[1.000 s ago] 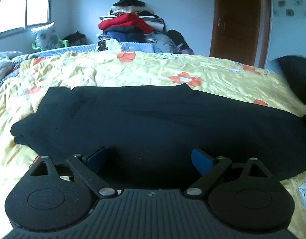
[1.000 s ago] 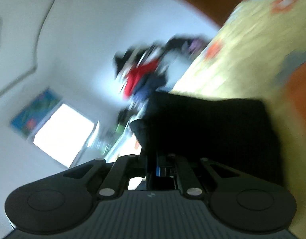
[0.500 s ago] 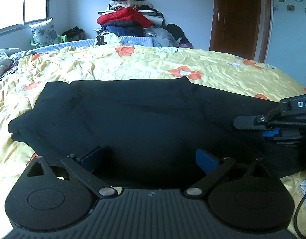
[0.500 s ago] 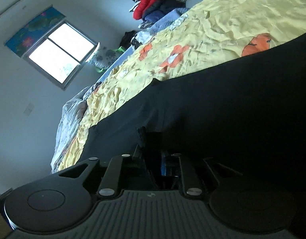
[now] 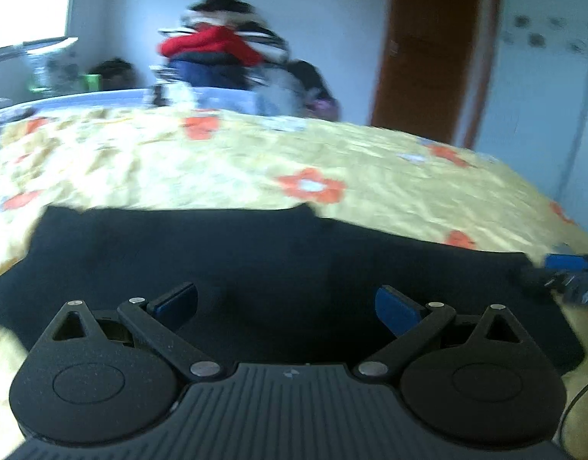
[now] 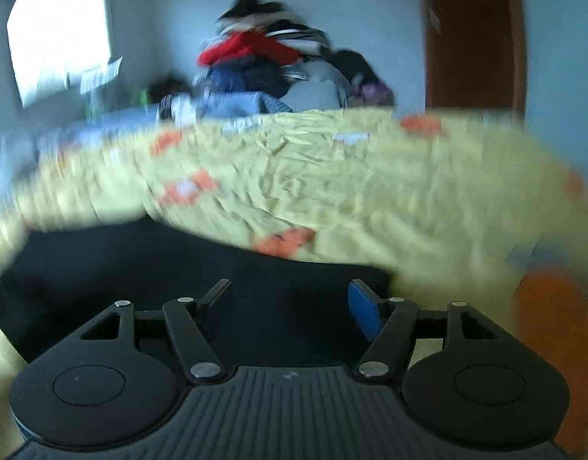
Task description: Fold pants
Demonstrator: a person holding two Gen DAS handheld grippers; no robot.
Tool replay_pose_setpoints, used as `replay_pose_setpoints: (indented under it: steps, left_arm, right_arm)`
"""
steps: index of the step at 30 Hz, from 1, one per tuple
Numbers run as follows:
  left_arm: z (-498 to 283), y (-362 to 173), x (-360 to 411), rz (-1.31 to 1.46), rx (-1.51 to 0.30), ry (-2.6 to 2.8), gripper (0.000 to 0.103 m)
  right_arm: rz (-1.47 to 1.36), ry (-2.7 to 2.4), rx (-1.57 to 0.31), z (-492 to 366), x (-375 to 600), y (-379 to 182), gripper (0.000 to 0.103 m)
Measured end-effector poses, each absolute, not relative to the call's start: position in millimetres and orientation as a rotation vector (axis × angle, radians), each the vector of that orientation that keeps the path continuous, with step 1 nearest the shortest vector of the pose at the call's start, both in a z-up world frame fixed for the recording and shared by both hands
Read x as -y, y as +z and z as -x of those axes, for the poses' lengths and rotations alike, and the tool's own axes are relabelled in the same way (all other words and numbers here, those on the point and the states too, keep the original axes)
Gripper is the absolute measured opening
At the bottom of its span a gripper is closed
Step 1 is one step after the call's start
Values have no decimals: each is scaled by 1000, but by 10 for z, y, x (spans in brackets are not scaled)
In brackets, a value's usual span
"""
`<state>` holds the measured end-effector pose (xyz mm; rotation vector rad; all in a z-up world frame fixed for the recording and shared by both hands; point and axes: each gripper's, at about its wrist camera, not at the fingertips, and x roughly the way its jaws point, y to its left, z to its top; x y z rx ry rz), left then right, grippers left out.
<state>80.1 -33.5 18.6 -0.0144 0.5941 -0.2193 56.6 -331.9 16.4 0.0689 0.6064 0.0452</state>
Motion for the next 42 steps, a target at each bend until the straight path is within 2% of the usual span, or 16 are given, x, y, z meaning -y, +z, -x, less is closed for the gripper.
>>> replay_pose_setpoints:
  steps: [5, 10, 16, 20, 22, 25, 28, 30, 37, 42]
  left_arm:
    - [-971, 177, 780, -29, -633, -349, 101]
    - [-1047, -181, 1050, -113, -754, -386, 100]
    - [-1018, -48, 1043, -107, -653, -382, 100]
    - [-1225, -86, 1094, -84, -730, -396, 100]
    - [-1229, -210, 1127, -110, -756, -387, 103]
    - [-1040, -283, 1153, -157, -645, -369, 103]
    - [-982, -297, 1135, -155, -621, -368, 103]
    - [-993, -299, 1094, -132, -630, -371, 103]
    - [-937, -291, 1083, -141, -624, -344, 103]
    - [-943, -297, 1072, -134, -631, -349, 103]
  right_arm:
    - [22, 174, -630, -715, 3202, 85, 65]
    - [24, 171, -695, -983, 3329, -133, 65]
    - [-10, 154, -666, -796, 3421, -18, 65]
    - [39, 213, -695, -613, 3261, -57, 65]
    - [98, 208, -687, -514, 3194, -137, 69]
    - [41, 193, -648, -443, 3263, -209, 78]
    - [39, 173, -632, -416, 3254, -232, 86]
    - [54, 139, -637, -427, 3230, -236, 103]
    - [-1, 95, -659, -452, 3286, -265, 103]
    - [-43, -6, -603, -325, 3260, -163, 103]
